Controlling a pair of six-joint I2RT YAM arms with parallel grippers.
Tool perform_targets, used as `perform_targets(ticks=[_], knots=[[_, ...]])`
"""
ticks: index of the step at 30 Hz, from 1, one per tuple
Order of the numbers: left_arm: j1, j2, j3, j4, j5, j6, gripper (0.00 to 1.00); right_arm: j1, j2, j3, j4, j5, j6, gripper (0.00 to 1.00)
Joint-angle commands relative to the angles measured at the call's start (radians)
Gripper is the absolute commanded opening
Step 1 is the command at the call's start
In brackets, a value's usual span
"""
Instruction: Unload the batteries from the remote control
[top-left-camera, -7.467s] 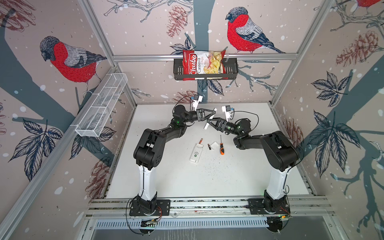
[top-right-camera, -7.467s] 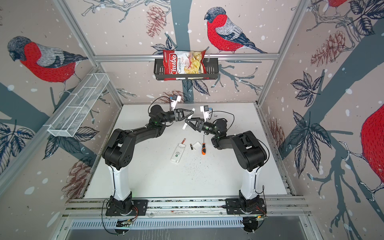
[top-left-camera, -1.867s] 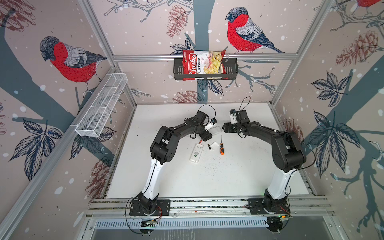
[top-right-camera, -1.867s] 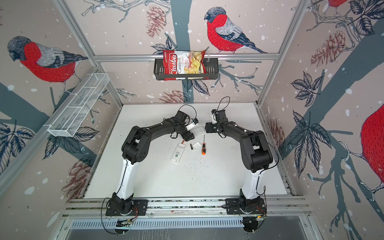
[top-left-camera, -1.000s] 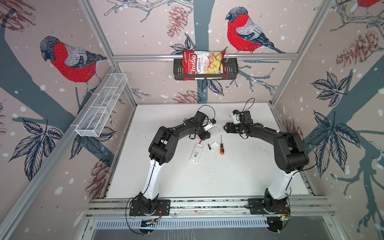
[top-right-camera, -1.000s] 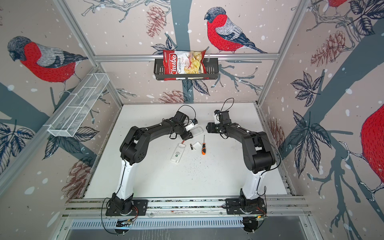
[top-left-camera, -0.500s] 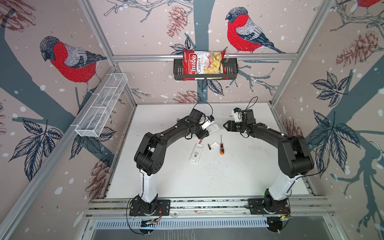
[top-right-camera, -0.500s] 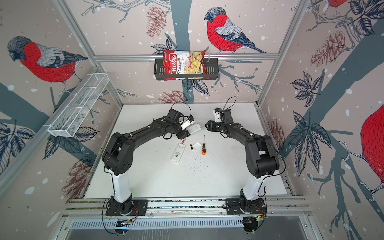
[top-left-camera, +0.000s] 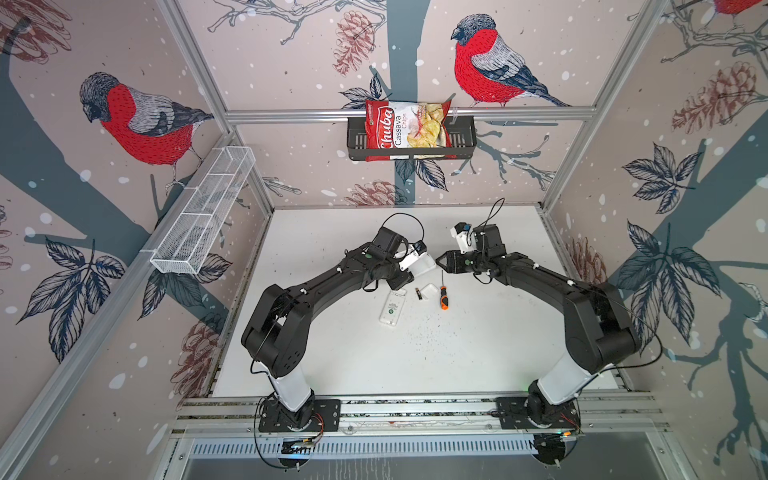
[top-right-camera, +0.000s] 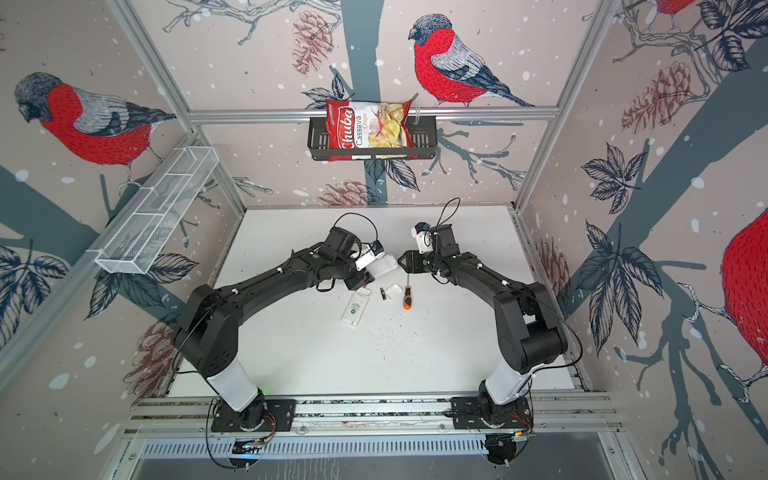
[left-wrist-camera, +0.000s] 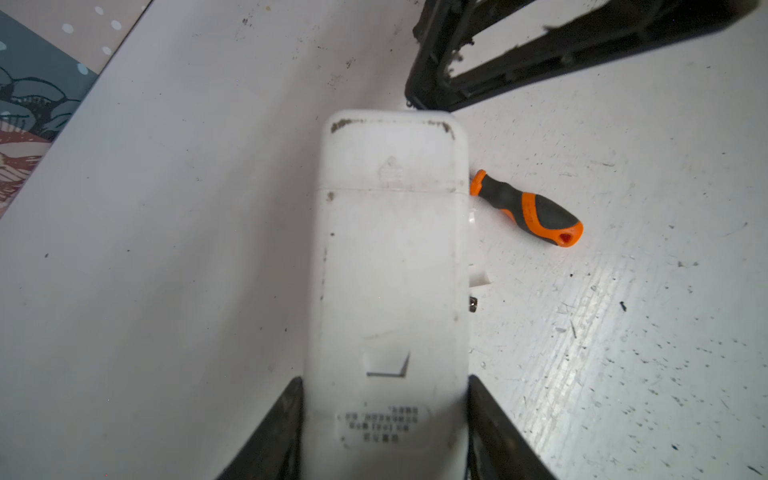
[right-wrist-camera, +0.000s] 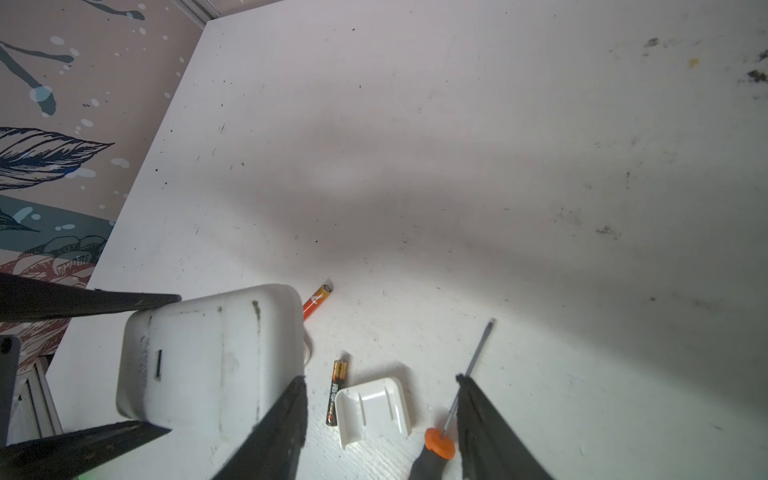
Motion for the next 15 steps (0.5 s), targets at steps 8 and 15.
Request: perform_targets(ticks=[8, 15], knots=[[-0.042, -0.024, -0.028, 0.069, -0.099, -0.014, 0.39, 0.032, -0.029, 0.020, 0.004, -0.081, -0.010, 0.66], [-0.042, -0.038, -0.028, 0.073, -0.090, -0.013, 0.38, 0.048, -0.008, 0.017, -0.008, -0.100, -0.025, 0.62]])
